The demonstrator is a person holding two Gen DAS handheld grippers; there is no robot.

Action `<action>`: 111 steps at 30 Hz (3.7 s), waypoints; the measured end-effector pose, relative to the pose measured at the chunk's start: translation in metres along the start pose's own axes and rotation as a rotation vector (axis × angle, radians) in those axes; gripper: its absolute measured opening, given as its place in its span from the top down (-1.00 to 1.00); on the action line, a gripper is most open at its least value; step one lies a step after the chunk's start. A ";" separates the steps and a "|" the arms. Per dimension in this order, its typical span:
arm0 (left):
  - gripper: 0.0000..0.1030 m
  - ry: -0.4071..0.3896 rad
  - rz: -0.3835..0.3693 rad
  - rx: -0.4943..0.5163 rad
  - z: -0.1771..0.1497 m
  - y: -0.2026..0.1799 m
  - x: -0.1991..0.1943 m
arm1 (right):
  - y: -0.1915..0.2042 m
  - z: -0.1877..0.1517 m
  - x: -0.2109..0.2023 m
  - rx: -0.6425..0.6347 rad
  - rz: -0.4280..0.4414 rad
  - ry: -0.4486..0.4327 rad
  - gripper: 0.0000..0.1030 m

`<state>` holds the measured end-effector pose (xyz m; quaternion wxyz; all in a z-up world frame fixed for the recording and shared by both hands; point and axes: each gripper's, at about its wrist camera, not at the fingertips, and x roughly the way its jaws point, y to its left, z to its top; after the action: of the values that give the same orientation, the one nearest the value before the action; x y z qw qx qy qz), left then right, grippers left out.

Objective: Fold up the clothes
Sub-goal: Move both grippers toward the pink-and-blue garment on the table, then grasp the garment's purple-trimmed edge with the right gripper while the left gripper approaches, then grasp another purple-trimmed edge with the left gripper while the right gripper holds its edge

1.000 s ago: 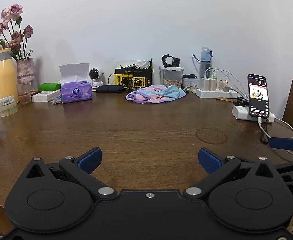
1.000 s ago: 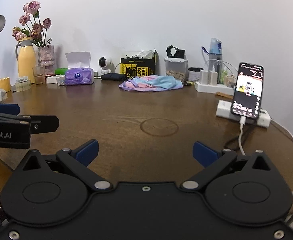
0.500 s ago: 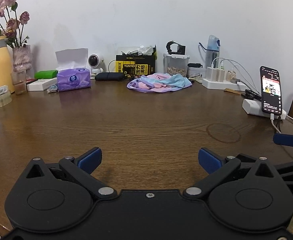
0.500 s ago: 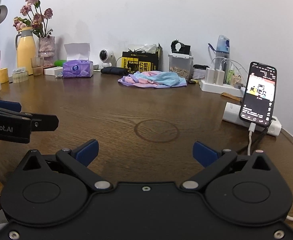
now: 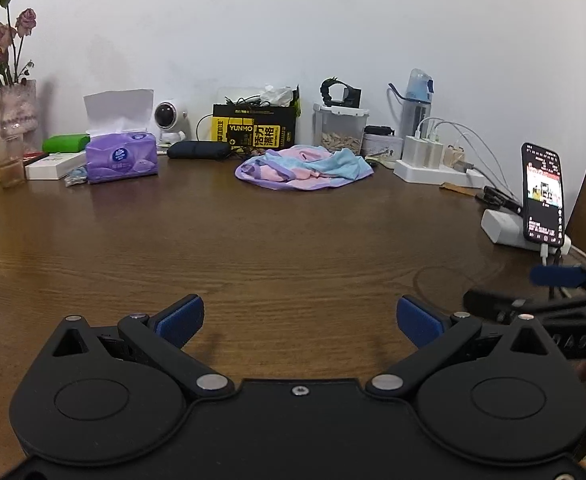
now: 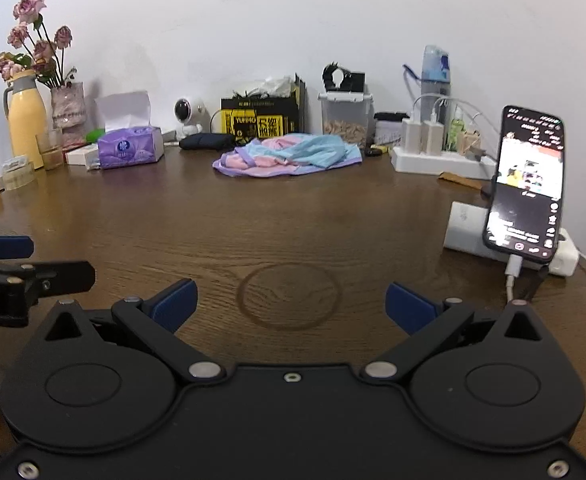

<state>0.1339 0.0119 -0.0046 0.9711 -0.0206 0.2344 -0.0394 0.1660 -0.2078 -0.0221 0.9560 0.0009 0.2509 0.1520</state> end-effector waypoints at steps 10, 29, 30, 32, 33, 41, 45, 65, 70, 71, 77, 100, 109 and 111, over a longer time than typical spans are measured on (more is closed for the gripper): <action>-1.00 0.073 -0.008 -0.045 0.014 0.016 0.019 | -0.016 -0.001 0.015 0.102 0.049 0.087 -0.99; -1.00 0.012 -0.037 -0.026 0.072 0.032 0.063 | -0.017 0.045 0.045 -0.035 0.103 0.002 -0.99; -1.00 -0.005 -0.023 -0.016 0.078 0.034 0.065 | -0.017 0.051 0.051 -0.043 0.119 -0.021 -0.99; -1.00 -0.023 0.000 -0.011 0.088 0.039 0.073 | -0.016 0.061 0.064 -0.083 0.118 -0.014 -0.99; -1.00 -0.027 0.021 -0.017 0.096 0.043 0.081 | -0.013 0.069 0.075 -0.122 0.105 0.007 -0.99; -1.00 -0.049 0.106 0.090 0.137 0.081 0.152 | 0.007 0.144 0.193 -0.121 0.120 -0.008 -0.99; -1.00 -0.039 0.141 0.152 0.146 0.095 0.179 | 0.025 0.172 0.261 -0.159 0.137 0.048 -0.98; -1.00 -0.082 -0.015 0.274 0.143 0.056 0.229 | -0.016 0.202 0.226 -0.097 0.182 -0.054 0.84; -1.00 -0.045 -0.134 0.336 0.110 0.013 0.204 | -0.024 0.163 0.142 -0.088 0.193 -0.081 0.84; -1.00 -0.017 -0.153 0.349 0.100 0.004 0.198 | -0.027 0.151 0.128 -0.069 0.189 -0.067 0.84; -1.00 0.080 -0.235 0.376 0.056 -0.026 0.147 | -0.057 0.072 0.053 0.037 0.082 0.056 0.78; -1.00 0.159 -0.155 0.355 0.032 -0.024 0.087 | -0.014 0.051 0.085 -0.304 0.193 0.184 0.82; -1.00 0.058 -0.298 0.231 0.039 -0.052 0.071 | -0.026 0.097 0.029 -0.128 0.237 -0.084 0.90; -1.00 0.031 -0.324 0.184 0.044 -0.056 0.068 | -0.029 0.104 0.016 -0.089 0.258 -0.132 0.90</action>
<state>0.2105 -0.0486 0.0074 0.9462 0.0314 0.2385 -0.2166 0.2374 -0.2227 0.0587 0.9422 0.0009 0.1782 0.2839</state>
